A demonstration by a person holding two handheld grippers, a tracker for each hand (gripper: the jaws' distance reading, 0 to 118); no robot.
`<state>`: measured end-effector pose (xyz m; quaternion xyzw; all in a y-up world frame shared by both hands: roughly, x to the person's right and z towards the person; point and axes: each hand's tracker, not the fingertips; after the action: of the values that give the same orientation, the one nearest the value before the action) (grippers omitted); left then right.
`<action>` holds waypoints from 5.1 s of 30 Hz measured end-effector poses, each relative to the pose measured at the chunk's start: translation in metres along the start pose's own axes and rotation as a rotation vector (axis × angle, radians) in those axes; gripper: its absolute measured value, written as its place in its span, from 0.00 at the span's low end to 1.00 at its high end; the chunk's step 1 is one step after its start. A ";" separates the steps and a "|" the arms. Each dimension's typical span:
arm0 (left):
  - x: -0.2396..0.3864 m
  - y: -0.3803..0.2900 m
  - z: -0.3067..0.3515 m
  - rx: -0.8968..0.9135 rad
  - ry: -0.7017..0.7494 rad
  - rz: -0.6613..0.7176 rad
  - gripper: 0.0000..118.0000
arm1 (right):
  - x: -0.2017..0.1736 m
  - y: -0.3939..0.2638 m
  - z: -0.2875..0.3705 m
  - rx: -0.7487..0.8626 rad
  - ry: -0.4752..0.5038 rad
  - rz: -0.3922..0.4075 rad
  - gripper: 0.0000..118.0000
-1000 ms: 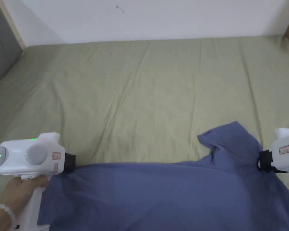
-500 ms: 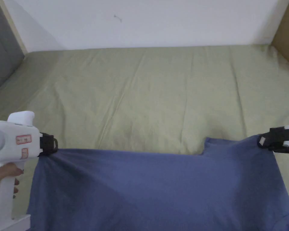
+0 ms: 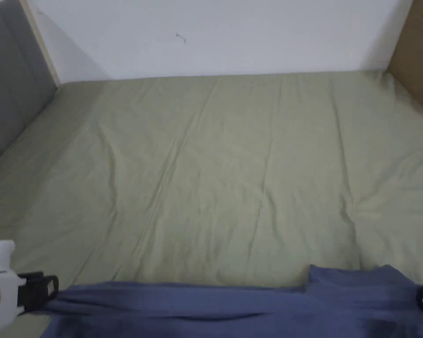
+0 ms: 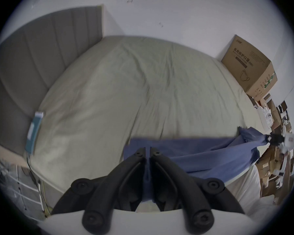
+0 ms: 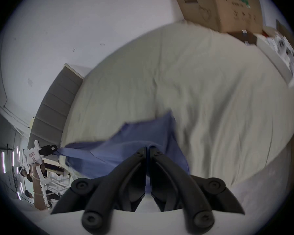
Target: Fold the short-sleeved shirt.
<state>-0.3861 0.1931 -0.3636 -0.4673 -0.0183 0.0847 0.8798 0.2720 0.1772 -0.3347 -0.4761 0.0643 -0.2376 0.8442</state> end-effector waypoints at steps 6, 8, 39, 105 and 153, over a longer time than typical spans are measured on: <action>-0.015 -0.040 -0.043 -0.077 0.022 0.055 0.15 | 0.029 -0.052 -0.027 -0.064 -0.180 0.009 0.03; -0.021 -0.044 -0.044 -0.072 0.041 0.091 0.33 | 0.032 -0.056 -0.024 -0.032 -0.194 -0.004 0.05; -0.123 -0.129 -0.041 0.207 -0.544 0.894 0.97 | -0.218 -0.094 -0.094 -0.061 0.166 0.449 0.00; 0.281 -0.087 -0.118 -0.220 -0.521 -0.154 0.02 | -0.029 -0.114 -0.015 0.030 0.012 -0.038 0.00; 0.029 -0.049 -0.153 -0.269 -0.828 0.468 0.15 | -0.107 -0.088 -0.051 -0.089 0.003 0.114 0.00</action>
<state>-0.3338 0.0453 -0.4104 -0.4954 -0.2719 0.4553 0.6879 0.1307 0.1488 -0.3011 -0.5085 0.1029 -0.1865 0.8343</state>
